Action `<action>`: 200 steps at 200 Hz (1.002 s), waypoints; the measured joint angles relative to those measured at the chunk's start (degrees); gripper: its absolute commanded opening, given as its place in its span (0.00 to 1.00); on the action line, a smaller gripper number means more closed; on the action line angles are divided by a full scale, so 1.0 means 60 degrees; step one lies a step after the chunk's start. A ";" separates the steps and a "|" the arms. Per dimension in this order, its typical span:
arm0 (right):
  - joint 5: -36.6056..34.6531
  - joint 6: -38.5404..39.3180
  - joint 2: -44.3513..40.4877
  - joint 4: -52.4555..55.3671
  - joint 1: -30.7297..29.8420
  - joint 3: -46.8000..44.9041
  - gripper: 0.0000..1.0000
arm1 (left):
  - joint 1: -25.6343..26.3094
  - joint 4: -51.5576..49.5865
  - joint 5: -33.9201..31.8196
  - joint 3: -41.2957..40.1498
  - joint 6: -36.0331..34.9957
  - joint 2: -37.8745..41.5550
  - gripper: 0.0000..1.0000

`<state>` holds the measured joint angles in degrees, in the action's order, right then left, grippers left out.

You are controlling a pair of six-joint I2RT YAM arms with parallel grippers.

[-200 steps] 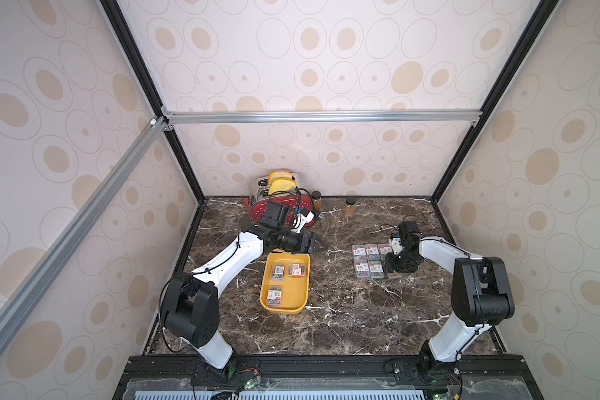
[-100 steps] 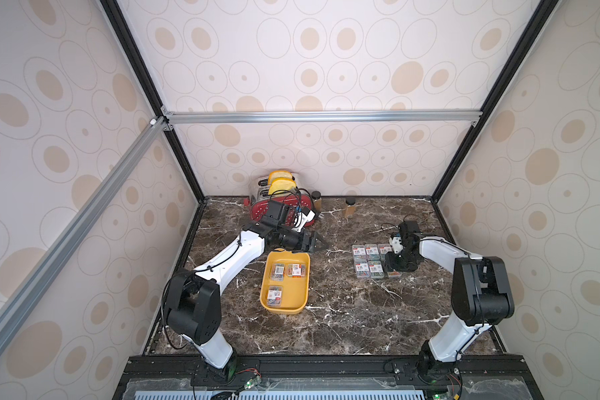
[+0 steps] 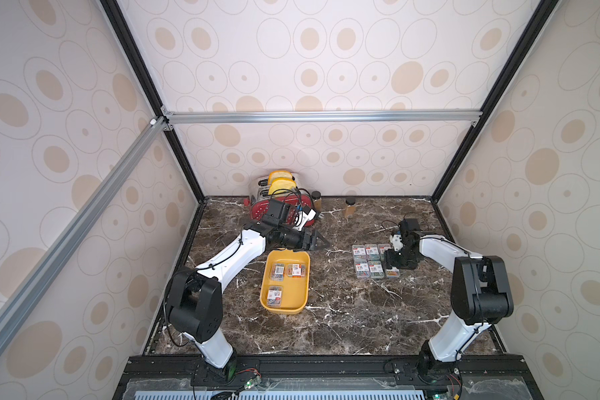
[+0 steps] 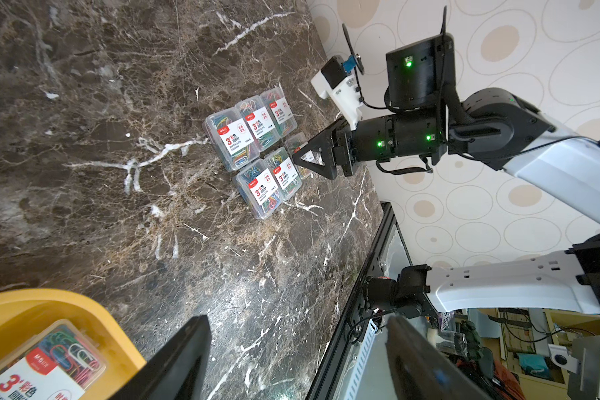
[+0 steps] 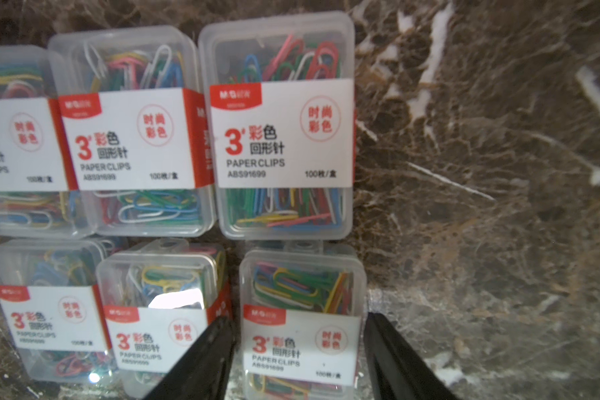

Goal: Take the paper clips out of the storage box
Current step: Place the boxed paper clips at the center of the board, then adjust the boxed paper clips at the center of the board.

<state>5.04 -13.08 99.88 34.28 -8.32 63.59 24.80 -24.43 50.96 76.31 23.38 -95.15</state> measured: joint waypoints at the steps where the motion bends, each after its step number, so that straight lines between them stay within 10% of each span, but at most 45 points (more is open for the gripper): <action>1: 0.0000 0.0000 0.0000 0.0000 0.0000 0.0000 0.65 | 0.0000 -0.0004 -0.0004 0.0000 0.0000 0.0000 0.82; 114: -0.0488 -0.0215 -0.1402 0.0401 0.0211 0.0160 0.62 | 0.0000 0.0106 0.0047 0.0004 0.0080 -0.0011 0.81; 200: -0.1872 -0.0302 0.0157 0.0714 0.0678 0.0444 0.62 | 0.0000 0.0022 -0.0197 0.0004 0.0098 -0.0007 0.84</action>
<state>-6.20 -14.90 100.82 38.57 -4.25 66.26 24.80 -24.29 49.78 76.34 23.97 -95.20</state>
